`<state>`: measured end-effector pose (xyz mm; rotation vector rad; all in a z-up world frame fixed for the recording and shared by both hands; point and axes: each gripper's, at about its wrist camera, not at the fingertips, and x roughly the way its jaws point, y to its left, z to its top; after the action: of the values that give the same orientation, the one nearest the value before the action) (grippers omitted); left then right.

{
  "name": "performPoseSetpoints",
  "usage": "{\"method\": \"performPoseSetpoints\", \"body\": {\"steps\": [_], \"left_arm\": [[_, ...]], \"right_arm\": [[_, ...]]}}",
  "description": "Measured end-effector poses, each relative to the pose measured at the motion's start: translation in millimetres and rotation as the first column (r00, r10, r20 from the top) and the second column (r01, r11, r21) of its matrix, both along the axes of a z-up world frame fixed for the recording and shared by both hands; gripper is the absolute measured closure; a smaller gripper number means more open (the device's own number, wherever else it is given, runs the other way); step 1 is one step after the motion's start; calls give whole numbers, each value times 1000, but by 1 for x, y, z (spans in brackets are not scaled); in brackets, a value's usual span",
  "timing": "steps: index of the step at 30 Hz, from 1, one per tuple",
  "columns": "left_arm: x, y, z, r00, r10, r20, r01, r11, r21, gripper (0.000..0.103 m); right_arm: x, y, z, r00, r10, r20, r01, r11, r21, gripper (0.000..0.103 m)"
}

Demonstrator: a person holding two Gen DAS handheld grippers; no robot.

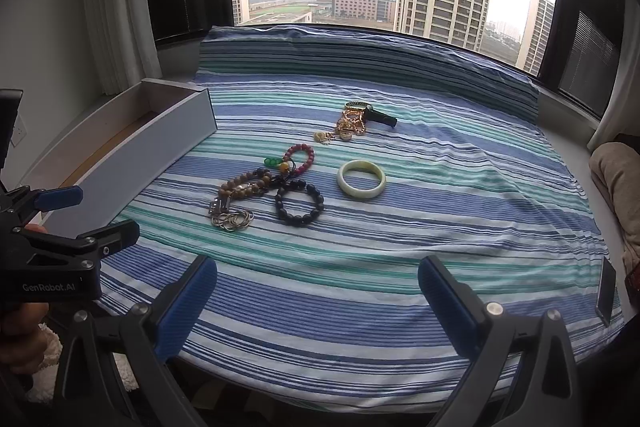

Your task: Organize jewelry

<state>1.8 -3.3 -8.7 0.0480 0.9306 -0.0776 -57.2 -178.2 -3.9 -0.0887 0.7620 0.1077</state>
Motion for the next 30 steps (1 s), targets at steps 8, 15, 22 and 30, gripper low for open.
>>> {"method": "performPoseSetpoints", "body": {"steps": [8,15,22,30], "left_arm": [[-2,-1,-2,1000,-3,-2,3,1000,2,0],[1,4,-5,1000,5,-23,-5,1000,-17,0],[7,11,-14,997,24,-68,-24,1000,-1,0],[35,21,-31,990,-35,-139,25,997,-71,0]], "right_arm": [[0,0,0,1000,1,-1,-1,1000,0,1],[1,1,1,1000,1,-3,-1,1000,-4,1],[2,0,-1,1000,4,-8,-4,1000,2,1],[8,-11,-7,1000,-12,-26,12,1000,23,1]]}}
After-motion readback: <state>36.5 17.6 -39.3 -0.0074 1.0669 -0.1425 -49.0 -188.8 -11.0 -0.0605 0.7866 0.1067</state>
